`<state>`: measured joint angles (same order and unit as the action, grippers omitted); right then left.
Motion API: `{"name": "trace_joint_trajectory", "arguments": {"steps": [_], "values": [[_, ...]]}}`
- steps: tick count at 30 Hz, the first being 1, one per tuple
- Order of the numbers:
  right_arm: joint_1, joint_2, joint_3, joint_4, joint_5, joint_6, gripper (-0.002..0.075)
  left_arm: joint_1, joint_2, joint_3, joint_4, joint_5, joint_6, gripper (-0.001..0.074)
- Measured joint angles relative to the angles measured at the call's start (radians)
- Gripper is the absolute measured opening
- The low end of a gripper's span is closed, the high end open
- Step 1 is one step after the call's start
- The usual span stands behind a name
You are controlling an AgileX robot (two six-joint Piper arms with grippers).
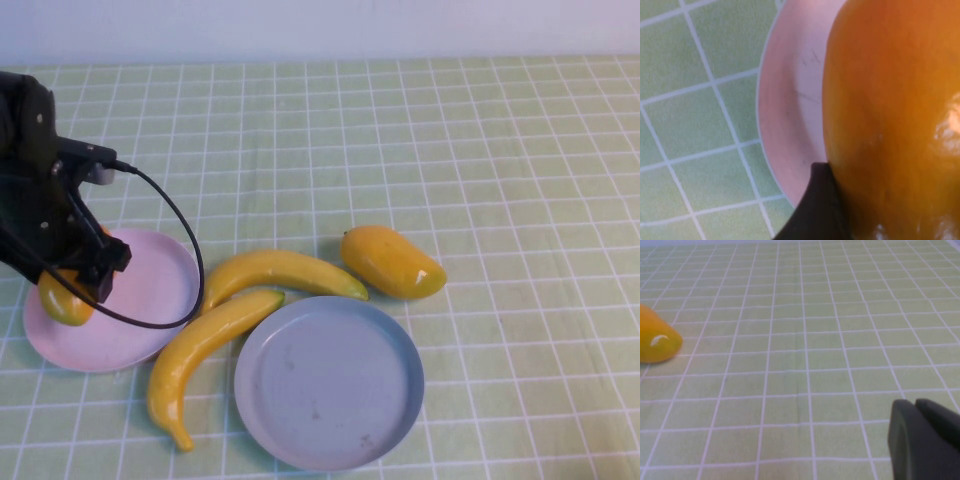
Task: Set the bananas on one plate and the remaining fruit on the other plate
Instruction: Put one type of fruit in the left plate
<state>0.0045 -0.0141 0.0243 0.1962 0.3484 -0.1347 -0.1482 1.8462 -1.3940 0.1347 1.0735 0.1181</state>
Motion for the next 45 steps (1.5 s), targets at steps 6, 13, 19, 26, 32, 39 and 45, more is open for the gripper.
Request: {"name": "trace_joint_trajectory", "arguments": {"steps": [6, 13, 19, 26, 32, 39, 45], "values": [[0.0, 0.0, 0.0, 0.0, 0.0, 0.0, -0.0017, 0.0, 0.0, 0.0, 0.0, -0.002, 0.0, 0.054], [0.0, 0.0, 0.0, 0.0, 0.0, 0.0, -0.0017, 0.0, 0.0, 0.0, 0.008, -0.011, 0.0, 0.0652], [0.0, 0.0, 0.0, 0.0, 0.0, 0.0, -0.0017, 0.0, 0.002, -0.017, 0.001, 0.012, -0.002, 0.0662], [0.0, 0.0, 0.0, 0.0, 0.0, 0.0, -0.0017, -0.024, 0.002, -0.172, -0.162, 0.063, 0.274, 0.0636], [0.0, 0.0, 0.0, 0.0, 0.0, 0.0, -0.0017, -0.162, 0.002, -0.229, -0.347, 0.076, 0.726, 0.0576], [0.0, 0.0, 0.0, 0.0, 0.0, 0.0, -0.0017, -0.366, 0.002, -0.235, -0.373, -0.075, 1.102, 0.0561], [0.0, 0.0, 0.0, 0.0, 0.0, 0.0, -0.0017, -0.476, 0.026, -0.235, -0.371, -0.244, 1.225, 0.056]]}}
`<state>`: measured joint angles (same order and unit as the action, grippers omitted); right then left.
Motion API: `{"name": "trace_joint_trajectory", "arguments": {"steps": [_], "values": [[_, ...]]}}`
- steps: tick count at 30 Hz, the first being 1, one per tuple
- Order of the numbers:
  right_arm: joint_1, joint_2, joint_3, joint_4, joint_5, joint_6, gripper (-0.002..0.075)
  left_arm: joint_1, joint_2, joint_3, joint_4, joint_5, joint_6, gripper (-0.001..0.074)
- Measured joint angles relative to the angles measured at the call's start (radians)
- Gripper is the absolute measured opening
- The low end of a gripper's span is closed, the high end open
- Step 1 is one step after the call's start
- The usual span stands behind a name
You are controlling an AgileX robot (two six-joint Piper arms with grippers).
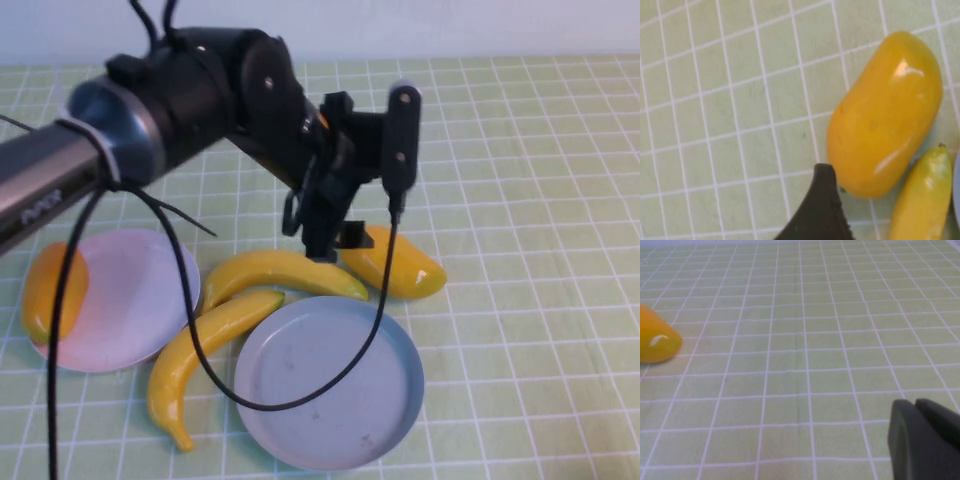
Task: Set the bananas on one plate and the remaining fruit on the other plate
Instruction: Put one type of fruit in the left plate
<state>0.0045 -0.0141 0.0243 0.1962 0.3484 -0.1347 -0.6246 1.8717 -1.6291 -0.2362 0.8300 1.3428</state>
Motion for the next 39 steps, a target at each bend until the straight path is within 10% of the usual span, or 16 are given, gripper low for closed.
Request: {"name": "trace_joint_trajectory", "arguments": {"steps": [39], "values": [[0.0, 0.0, 0.0, 0.0, 0.0, 0.0, -0.0017, -0.035, 0.221, 0.0, -0.103, -0.187, 0.256, 0.0559]]}}
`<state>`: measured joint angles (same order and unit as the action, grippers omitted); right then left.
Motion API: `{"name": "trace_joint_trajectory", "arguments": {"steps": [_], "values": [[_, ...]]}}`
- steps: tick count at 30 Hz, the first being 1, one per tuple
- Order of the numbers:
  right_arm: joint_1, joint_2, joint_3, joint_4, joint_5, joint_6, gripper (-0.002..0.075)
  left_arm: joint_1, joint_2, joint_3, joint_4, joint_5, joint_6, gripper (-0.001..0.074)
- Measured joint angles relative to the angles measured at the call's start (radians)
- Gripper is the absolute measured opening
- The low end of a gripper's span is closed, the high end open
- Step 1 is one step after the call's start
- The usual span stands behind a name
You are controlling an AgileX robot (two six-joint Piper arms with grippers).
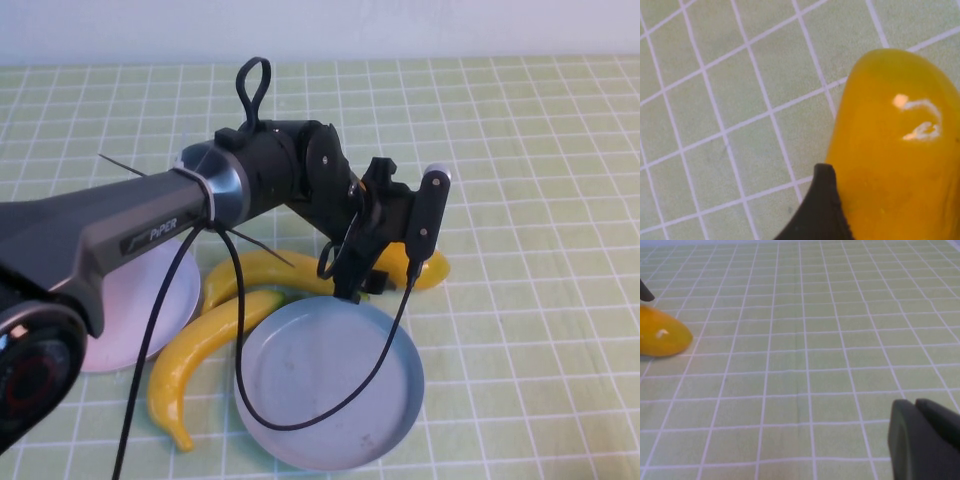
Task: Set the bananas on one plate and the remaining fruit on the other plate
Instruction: Put one type of fruit in the left plate
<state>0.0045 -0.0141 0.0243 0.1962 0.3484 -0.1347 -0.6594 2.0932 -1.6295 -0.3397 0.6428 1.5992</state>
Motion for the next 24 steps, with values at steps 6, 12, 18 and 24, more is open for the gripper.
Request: {"name": "trace_joint_trajectory", "arguments": {"steps": [6, 12, 18, 24], "values": [[0.0, 0.0, 0.0, 0.0, 0.0, 0.0, -0.0017, 0.0, 0.03, 0.0, -0.002, -0.006, 0.0, 0.0559], [0.0, 0.0, 0.0, 0.0, 0.0, 0.0, -0.0017, 0.0, 0.048, 0.0, -0.004, -0.032, 0.0, 0.0559], [0.0, 0.0, 0.0, 0.0, 0.0, 0.0, -0.0017, 0.0, 0.05, 0.0, -0.004, -0.056, -0.032, 0.0495], [0.0, 0.0, 0.0, 0.0, 0.0, 0.0, -0.0017, 0.0, 0.046, 0.0, -0.081, -0.068, -0.037, 0.0495]]}}
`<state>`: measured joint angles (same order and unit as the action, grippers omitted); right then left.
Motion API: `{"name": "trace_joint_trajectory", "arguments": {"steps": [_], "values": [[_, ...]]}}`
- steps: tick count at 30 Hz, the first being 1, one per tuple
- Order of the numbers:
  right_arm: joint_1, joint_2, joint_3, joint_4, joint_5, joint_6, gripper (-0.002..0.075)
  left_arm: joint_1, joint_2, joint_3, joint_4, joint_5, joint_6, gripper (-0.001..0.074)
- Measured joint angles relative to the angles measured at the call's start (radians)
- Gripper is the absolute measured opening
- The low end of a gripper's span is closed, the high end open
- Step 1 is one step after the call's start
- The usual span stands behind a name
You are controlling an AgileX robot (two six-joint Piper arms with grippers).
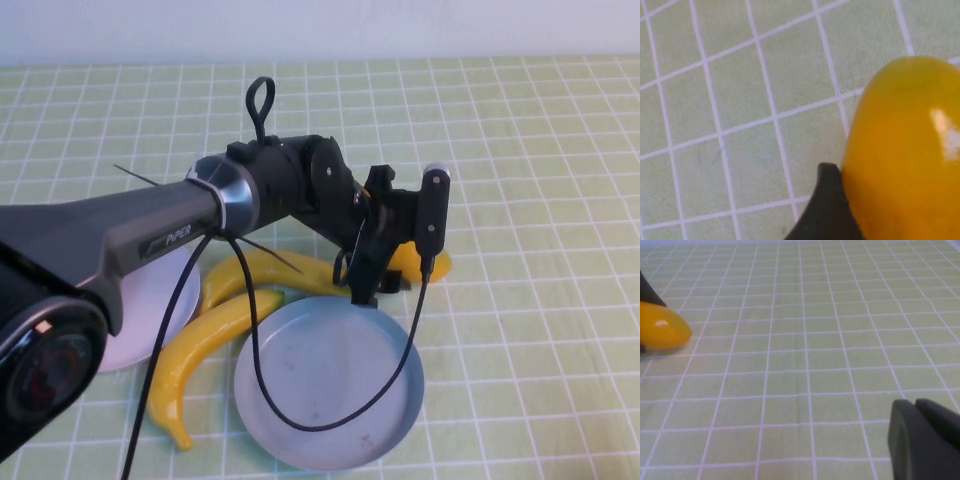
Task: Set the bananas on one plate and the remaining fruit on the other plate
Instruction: Put one type of fruit in the left plate
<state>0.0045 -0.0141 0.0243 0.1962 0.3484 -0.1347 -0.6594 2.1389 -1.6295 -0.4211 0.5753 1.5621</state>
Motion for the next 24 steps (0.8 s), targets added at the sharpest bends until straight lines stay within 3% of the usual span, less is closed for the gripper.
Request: {"name": "trace_joint_trajectory", "arguments": {"steps": [6, 11, 18, 24], "values": [[0.0, 0.0, 0.0, 0.0, 0.0, 0.0, -0.0017, 0.0, -0.092, 0.0, -0.148, -0.002, -0.097, 0.0495], [0.0, 0.0, 0.0, 0.0, 0.0, 0.0, -0.0017, 0.004, -0.224, -0.002, -0.114, 0.032, -0.553, 0.0495], [0.0, 0.0, 0.0, 0.0, 0.0, 0.0, -0.0017, 0.068, -0.359, -0.002, 0.29, 0.257, -1.32, 0.0495], [0.0, 0.0, 0.0, 0.0, 0.0, 0.0, -0.0017, 0.155, -0.381, -0.002, 0.555, 0.544, -1.562, 0.0495]]}}
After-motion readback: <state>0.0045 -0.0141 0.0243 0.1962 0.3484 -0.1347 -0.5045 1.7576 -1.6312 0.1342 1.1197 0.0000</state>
